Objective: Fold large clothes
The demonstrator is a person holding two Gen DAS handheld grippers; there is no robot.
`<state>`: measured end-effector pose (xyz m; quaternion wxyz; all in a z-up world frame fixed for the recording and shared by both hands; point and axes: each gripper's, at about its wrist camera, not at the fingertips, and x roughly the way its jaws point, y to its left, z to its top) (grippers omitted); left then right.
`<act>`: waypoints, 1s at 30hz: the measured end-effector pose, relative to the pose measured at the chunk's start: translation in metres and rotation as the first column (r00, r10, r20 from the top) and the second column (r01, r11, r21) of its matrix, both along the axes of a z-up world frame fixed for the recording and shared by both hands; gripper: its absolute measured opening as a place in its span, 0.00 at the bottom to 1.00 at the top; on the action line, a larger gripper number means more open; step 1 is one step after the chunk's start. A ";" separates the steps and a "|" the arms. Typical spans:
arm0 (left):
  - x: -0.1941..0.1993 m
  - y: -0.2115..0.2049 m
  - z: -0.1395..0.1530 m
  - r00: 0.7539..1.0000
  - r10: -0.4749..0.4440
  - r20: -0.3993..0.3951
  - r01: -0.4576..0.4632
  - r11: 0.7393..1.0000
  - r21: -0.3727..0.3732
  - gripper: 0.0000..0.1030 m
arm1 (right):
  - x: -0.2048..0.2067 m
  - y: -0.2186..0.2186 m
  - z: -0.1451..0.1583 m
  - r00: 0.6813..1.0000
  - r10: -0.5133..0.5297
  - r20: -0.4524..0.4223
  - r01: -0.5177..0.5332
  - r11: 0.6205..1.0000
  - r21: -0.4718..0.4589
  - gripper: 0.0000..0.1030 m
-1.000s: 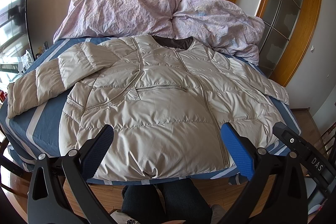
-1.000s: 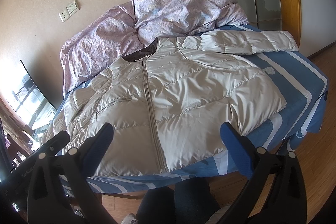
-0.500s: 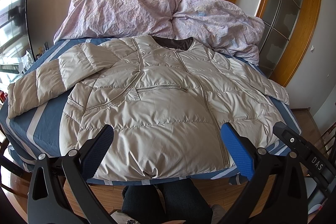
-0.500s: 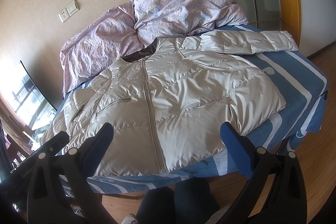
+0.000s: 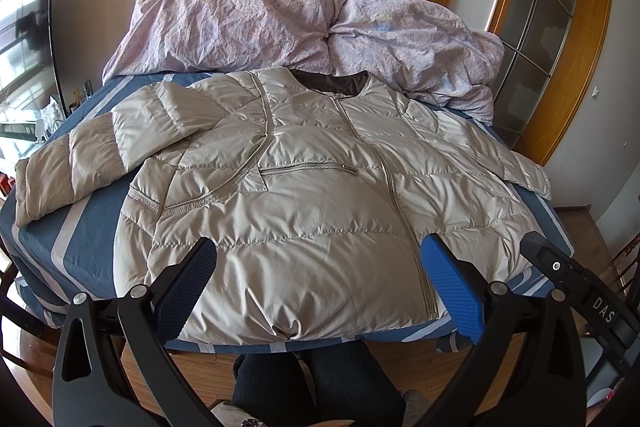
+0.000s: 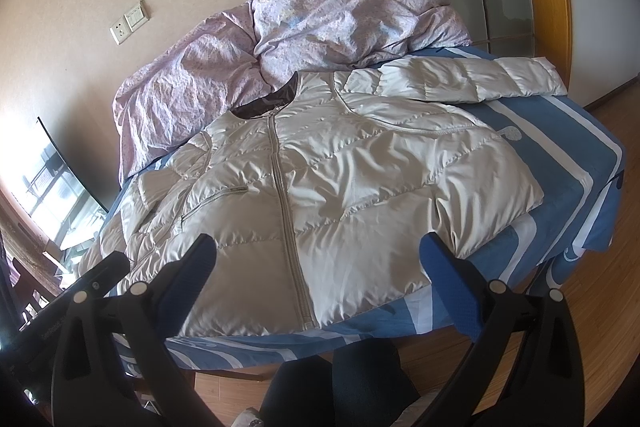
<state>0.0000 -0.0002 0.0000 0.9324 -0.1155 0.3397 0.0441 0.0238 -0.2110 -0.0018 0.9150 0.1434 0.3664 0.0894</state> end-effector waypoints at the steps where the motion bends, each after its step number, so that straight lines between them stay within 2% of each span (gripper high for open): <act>1: 0.000 0.000 0.000 1.000 0.000 0.000 0.000 1.000 0.001 0.99 | 0.000 0.000 0.000 1.000 0.000 -0.001 0.000 1.000 0.001 0.98; 30: 0.000 0.000 0.000 1.000 0.004 -0.002 -0.004 1.000 0.003 0.99 | 0.007 0.002 -0.004 1.000 -0.003 -0.002 0.003 1.000 -0.002 0.98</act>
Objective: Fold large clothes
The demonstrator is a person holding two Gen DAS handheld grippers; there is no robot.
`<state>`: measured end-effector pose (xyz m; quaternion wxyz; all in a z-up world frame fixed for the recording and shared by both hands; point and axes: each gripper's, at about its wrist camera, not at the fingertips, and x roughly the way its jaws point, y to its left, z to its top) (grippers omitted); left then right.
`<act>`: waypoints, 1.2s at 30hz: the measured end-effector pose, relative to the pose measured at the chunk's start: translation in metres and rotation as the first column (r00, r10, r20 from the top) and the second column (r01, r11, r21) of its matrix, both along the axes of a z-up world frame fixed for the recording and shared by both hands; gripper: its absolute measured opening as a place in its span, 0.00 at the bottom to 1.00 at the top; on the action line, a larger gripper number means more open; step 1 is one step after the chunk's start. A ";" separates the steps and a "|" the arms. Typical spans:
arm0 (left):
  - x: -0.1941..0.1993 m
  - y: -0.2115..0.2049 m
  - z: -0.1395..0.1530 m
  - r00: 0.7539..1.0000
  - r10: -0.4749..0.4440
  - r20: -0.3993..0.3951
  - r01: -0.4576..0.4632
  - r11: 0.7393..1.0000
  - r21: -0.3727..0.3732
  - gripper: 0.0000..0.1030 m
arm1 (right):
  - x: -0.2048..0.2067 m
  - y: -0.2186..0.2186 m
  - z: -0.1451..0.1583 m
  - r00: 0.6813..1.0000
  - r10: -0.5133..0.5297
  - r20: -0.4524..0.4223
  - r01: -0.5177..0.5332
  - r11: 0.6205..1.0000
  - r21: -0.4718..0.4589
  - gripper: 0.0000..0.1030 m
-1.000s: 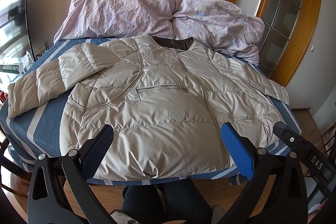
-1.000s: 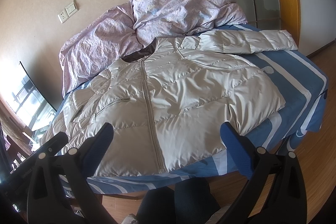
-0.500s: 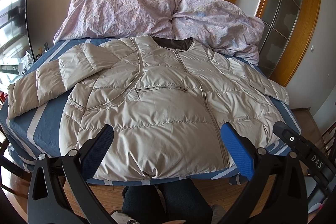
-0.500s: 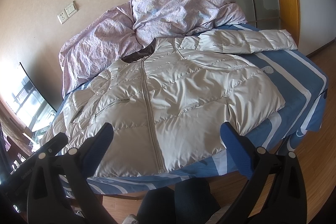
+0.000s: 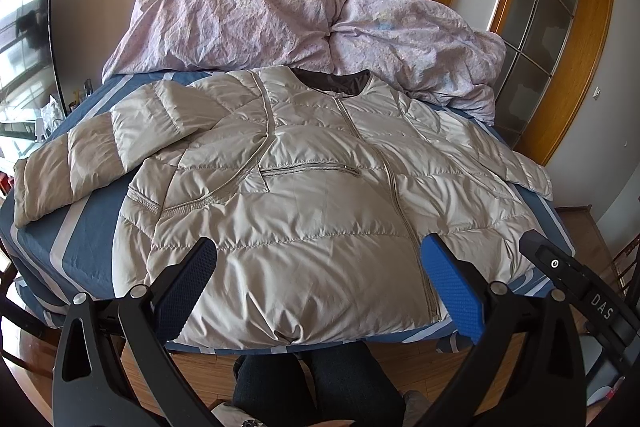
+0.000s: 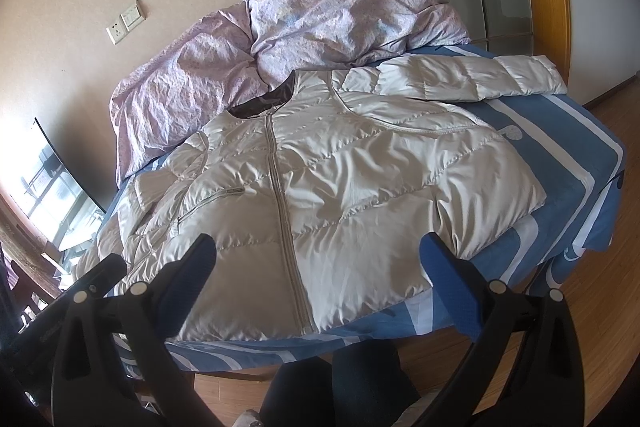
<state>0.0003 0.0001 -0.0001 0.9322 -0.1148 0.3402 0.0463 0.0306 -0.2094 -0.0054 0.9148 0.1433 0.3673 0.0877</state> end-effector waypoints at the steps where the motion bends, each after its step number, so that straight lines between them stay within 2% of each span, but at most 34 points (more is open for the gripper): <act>1: 0.000 0.001 0.000 1.000 0.003 -0.001 -0.003 1.000 -0.001 0.99 | 0.001 0.000 0.000 1.000 -0.006 0.004 0.006 1.000 -0.004 0.98; 4: 0.007 0.008 -0.005 1.000 0.011 -0.011 -0.011 1.000 -0.016 0.99 | 0.006 -0.008 0.000 0.999 -0.037 0.039 0.037 0.999 0.000 0.98; 8: 0.017 0.018 -0.007 1.000 0.012 -0.018 -0.013 0.999 -0.031 0.99 | 0.034 -0.033 -0.005 0.996 -0.054 0.070 0.050 0.997 0.057 0.98; 11: 0.027 0.025 -0.007 1.000 -0.005 -0.015 0.004 0.999 -0.054 0.99 | 0.068 -0.070 -0.007 0.994 -0.110 0.027 0.108 0.993 0.055 0.98; 14: 0.041 0.034 -0.010 0.999 -0.022 -0.025 0.019 0.996 -0.083 0.99 | 0.103 -0.113 -0.014 0.982 -0.182 -0.054 0.186 0.977 0.100 0.98; 17: 0.058 0.042 -0.014 0.998 -0.042 -0.040 0.037 0.993 -0.116 0.99 | 0.142 -0.168 -0.026 0.942 -0.295 -0.163 0.321 0.931 0.172 0.98; 19: 0.068 0.046 -0.018 0.997 -0.048 -0.056 0.041 0.991 -0.125 0.99 | 0.165 -0.199 -0.035 0.917 -0.348 -0.195 0.386 0.898 0.213 0.96; 24: 0.095 0.053 -0.026 0.995 -0.064 -0.073 0.054 0.990 -0.131 0.99 | 0.220 -0.262 -0.072 0.839 -0.413 -0.356 0.521 0.797 0.305 0.74; 26: 0.102 0.054 -0.028 0.994 -0.083 -0.066 0.073 0.988 -0.136 0.99 | 0.239 -0.280 -0.089 0.804 -0.432 -0.408 0.569 0.759 0.318 0.70; 29: 0.110 0.053 -0.029 0.994 -0.094 -0.052 0.087 0.988 -0.124 0.99 | 0.256 -0.298 -0.109 0.763 -0.456 -0.458 0.623 0.706 0.336 0.66; 32: 0.114 0.052 -0.030 0.995 -0.093 -0.031 0.090 0.990 -0.105 0.99 | 0.266 -0.311 -0.123 0.735 -0.473 -0.486 0.663 0.650 0.372 0.62; 36: 0.113 0.056 -0.029 0.997 -0.065 0.034 0.068 0.993 -0.098 0.99 | 0.273 -0.321 -0.125 0.720 -0.519 -0.460 0.688 0.620 0.377 0.59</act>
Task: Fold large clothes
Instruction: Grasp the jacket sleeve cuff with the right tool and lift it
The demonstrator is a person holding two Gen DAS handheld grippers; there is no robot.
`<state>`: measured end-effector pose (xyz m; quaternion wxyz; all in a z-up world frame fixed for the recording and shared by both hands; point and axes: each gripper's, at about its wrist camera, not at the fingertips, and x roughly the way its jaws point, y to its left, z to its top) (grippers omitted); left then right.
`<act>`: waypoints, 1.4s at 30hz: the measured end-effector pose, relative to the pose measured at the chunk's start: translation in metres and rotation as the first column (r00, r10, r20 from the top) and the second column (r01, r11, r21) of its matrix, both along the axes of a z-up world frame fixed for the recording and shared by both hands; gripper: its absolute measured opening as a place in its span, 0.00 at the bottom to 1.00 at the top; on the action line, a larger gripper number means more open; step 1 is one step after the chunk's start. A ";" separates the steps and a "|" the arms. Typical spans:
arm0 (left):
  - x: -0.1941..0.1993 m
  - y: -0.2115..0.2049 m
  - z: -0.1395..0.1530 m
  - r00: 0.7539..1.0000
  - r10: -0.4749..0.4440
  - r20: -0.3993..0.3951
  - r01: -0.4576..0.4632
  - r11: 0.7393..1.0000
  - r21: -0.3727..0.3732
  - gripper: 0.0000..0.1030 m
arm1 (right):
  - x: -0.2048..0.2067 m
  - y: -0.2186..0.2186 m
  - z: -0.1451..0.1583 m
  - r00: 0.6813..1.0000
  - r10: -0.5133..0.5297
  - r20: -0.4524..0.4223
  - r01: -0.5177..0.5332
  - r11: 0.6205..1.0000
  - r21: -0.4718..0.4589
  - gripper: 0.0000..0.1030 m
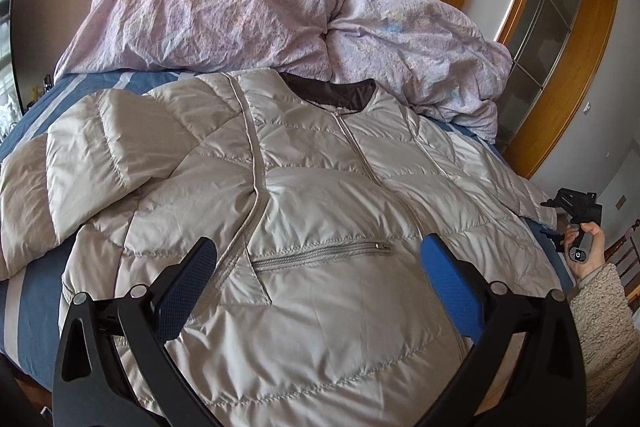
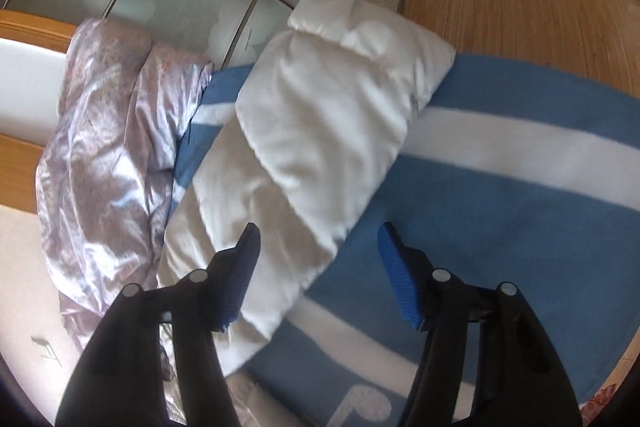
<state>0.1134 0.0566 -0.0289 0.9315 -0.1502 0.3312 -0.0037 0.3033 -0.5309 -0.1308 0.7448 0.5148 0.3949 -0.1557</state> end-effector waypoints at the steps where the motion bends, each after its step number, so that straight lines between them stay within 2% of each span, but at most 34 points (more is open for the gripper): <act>1: -0.002 0.003 0.000 1.000 0.010 0.020 -0.010 1.000 -0.009 0.99 | 0.002 -0.003 -0.001 1.000 -0.010 0.008 0.010 1.000 0.003 0.57; 4: -0.002 0.012 0.000 0.999 0.026 0.042 -0.024 0.999 -0.046 0.99 | 0.008 -0.012 -0.004 0.999 -0.040 0.018 0.040 0.999 0.000 0.48; 9: -0.003 0.023 -0.001 0.995 0.072 0.071 -0.070 0.997 -0.031 0.99 | 0.015 -0.017 -0.006 0.998 -0.060 -0.015 0.059 0.997 -0.045 0.18; 11: -0.007 0.028 -0.002 0.990 0.089 0.109 -0.086 0.996 -0.031 0.99 | 0.017 -0.013 0.001 0.999 -0.051 -0.015 0.049 0.993 -0.105 0.12; 15: -0.009 0.038 -0.001 0.987 0.105 0.122 -0.101 0.994 -0.036 0.99 | 0.024 0.007 0.036 1.000 -0.016 0.002 0.016 0.955 -0.296 0.08; 20: -0.014 0.052 0.000 0.982 0.117 0.152 -0.105 0.991 -0.082 0.99 | 0.035 0.055 0.094 0.994 0.082 0.066 -0.038 0.867 -0.498 0.07; 25: -0.022 0.058 0.003 0.972 0.142 0.190 -0.131 0.989 -0.070 0.99 | 0.044 0.122 0.141 0.960 0.249 0.128 -0.120 0.780 -0.614 0.07; 28: -0.027 0.064 0.004 0.967 0.156 0.202 -0.141 0.986 -0.088 0.99 | 0.045 0.169 0.164 0.912 0.379 0.160 -0.188 0.731 -0.656 0.07; 30: -0.031 0.068 0.006 0.961 0.172 0.215 -0.152 0.983 -0.106 0.99 | 0.043 0.204 0.177 0.862 0.473 0.179 -0.243 0.698 -0.674 0.07; 34: -0.031 0.077 0.007 0.965 0.177 0.195 -0.150 0.978 -0.142 0.99 | 0.030 0.274 0.193 0.732 0.654 0.191 -0.371 0.619 -0.693 0.07; 35: -0.031 0.079 0.007 0.965 0.177 0.192 -0.150 0.977 -0.150 0.99 | 0.027 0.293 0.194 0.688 0.700 0.190 -0.414 0.594 -0.690 0.07; 38: -0.032 0.080 0.008 0.966 0.179 0.188 -0.150 0.976 -0.157 0.99 | 0.018 0.344 0.188 0.593 0.788 0.165 -0.521 0.532 -0.667 0.07; 42: -0.034 0.080 0.009 0.965 0.182 0.190 -0.156 0.977 -0.144 0.99 | 0.020 0.392 0.160 0.517 0.851 0.095 -0.644 0.459 -0.612 0.07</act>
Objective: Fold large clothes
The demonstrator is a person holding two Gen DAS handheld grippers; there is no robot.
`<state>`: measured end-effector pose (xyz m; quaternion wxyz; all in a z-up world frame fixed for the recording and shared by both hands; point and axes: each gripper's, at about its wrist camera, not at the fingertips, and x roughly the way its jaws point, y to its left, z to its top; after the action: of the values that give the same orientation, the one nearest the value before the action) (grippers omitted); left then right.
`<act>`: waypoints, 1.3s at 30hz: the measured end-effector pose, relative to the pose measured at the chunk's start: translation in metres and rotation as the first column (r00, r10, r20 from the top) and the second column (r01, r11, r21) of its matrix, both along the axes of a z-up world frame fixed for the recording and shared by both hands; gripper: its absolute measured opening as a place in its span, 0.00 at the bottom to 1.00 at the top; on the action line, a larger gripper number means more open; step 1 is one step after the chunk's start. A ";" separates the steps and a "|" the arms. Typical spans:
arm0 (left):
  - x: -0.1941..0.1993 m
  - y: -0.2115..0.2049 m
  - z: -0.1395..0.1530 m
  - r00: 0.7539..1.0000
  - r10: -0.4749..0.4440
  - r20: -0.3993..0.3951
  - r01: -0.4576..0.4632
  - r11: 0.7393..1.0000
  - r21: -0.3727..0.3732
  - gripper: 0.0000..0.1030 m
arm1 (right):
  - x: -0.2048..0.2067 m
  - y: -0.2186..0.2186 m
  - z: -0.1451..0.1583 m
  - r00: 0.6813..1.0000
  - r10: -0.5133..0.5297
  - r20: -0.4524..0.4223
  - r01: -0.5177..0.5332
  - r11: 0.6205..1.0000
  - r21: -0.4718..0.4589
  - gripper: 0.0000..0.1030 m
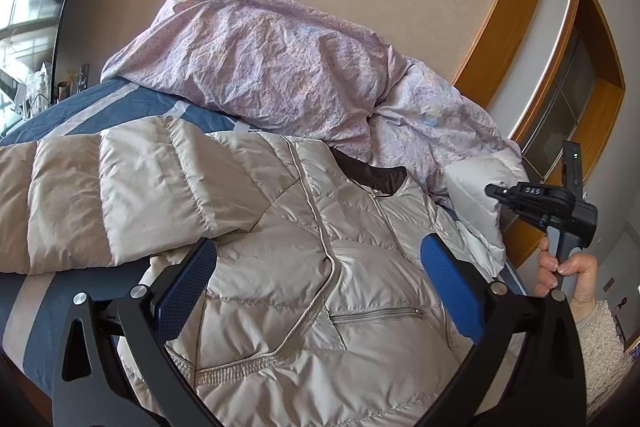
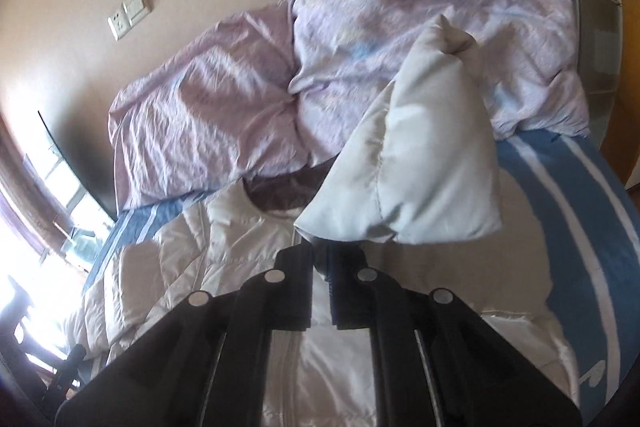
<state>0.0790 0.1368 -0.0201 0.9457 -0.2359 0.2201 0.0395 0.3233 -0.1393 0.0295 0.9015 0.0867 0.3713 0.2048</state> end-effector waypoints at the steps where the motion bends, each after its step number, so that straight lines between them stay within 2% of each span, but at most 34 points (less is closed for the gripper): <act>1: -0.001 0.000 0.000 1.000 0.004 0.000 -0.004 1.000 0.005 0.99 | -0.001 0.012 -0.008 1.000 0.020 -0.016 -0.020 1.000 -0.016 0.07; 7: -0.002 0.002 0.000 1.000 0.012 -0.001 -0.012 1.000 0.016 0.99 | -0.003 0.047 -0.036 0.996 0.072 -0.060 -0.079 0.990 -0.115 0.07; 11: -0.002 0.002 -0.001 1.000 0.013 -0.005 -0.013 1.000 0.016 0.99 | -0.011 0.073 -0.046 0.992 0.116 -0.048 -0.124 0.957 -0.263 0.08; 14: -0.001 0.002 -0.002 1.000 0.012 -0.007 -0.012 1.000 0.013 0.99 | -0.016 0.089 -0.058 0.986 0.154 -0.067 -0.167 0.925 -0.340 0.15; 16: -0.001 0.002 -0.003 1.000 0.012 -0.010 -0.012 1.000 0.010 0.99 | -0.025 0.105 -0.067 0.979 0.192 -0.063 -0.201 0.888 -0.414 0.27; 17: -0.001 0.002 -0.003 1.000 0.012 -0.011 -0.012 1.000 0.009 0.99 | -0.030 0.112 -0.069 0.976 0.212 -0.058 -0.216 0.873 -0.437 0.35; 20: -0.001 0.003 -0.003 1.000 0.014 -0.010 -0.014 1.000 0.014 0.99 | -0.051 0.134 -0.073 0.952 0.304 -0.038 -0.283 0.825 -0.490 0.45; 22: -0.004 0.005 -0.003 1.000 0.021 -0.010 -0.021 1.000 0.016 0.99 | -0.061 0.139 -0.069 0.942 0.333 -0.033 -0.306 0.817 -0.489 0.47; 23: -0.005 0.007 -0.003 1.000 0.025 -0.011 -0.025 1.000 0.013 0.99 | -0.063 0.137 -0.066 0.943 0.333 -0.020 -0.302 0.824 -0.479 0.47; 25: -0.007 0.012 -0.004 0.999 0.039 -0.018 -0.039 0.999 0.010 0.99 | -0.060 0.124 -0.055 0.957 0.291 0.012 -0.257 0.863 -0.435 0.47; 27: -0.009 0.018 -0.005 0.998 0.056 -0.036 -0.056 0.998 0.004 0.99 | -0.047 0.102 -0.048 0.979 0.203 0.019 -0.179 0.901 -0.396 0.47; 30: -0.014 0.034 -0.010 0.995 0.081 -0.066 -0.083 0.996 -0.039 0.99 | -0.018 0.067 -0.054 0.998 0.053 -0.038 -0.063 0.934 -0.353 0.47; 34: -0.029 0.057 -0.017 0.988 0.134 -0.082 -0.141 0.986 -0.092 0.99 | 0.010 0.040 -0.077 0.991 -0.075 -0.108 0.031 0.931 -0.364 0.47; 37: -0.043 0.071 -0.022 0.975 0.195 -0.103 -0.204 0.976 -0.083 0.99 | 0.023 0.040 -0.104 0.976 -0.106 -0.192 0.022 0.919 -0.394 0.48; 39: -0.053 0.082 -0.025 0.965 0.234 -0.121 -0.244 0.966 -0.081 0.99 | 0.025 0.047 -0.113 0.976 -0.115 -0.185 0.021 0.896 -0.444 0.49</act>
<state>0.0255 0.2186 -0.0453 0.9081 -0.3029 0.2436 0.1559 0.3483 -0.0923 -0.0839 0.8611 -0.0850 0.4958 0.0740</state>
